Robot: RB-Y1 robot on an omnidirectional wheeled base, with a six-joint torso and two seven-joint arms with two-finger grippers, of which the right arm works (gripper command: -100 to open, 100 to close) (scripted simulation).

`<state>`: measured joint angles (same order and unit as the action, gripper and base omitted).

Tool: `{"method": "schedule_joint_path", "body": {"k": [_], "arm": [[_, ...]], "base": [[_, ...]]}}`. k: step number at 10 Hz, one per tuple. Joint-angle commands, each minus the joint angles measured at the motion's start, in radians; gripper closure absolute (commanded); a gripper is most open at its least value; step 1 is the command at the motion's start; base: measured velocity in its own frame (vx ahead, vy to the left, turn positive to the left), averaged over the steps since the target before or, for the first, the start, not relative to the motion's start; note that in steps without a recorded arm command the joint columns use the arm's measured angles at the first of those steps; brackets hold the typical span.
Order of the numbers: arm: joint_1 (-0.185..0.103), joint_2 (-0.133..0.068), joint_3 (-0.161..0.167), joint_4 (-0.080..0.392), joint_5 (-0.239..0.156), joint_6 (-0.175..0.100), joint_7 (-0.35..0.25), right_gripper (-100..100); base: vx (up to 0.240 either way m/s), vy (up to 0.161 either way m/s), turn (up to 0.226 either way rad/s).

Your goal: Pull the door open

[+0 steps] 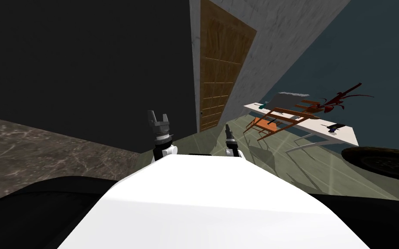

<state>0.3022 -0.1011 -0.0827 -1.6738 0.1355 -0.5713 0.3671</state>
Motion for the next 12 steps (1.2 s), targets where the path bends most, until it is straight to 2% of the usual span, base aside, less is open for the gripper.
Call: {"method": "schedule_joint_path", "body": {"k": [1,12], "arm": [[-0.016,-0.001,-0.001,0.037,0.017,-0.012,0.037,-100],[-0.119,0.002,-0.008,0.301,0.129,-0.093,0.268,-100]], "base": [[0.099,0.006,0.034],[0.098,0.001,0.036]]}}
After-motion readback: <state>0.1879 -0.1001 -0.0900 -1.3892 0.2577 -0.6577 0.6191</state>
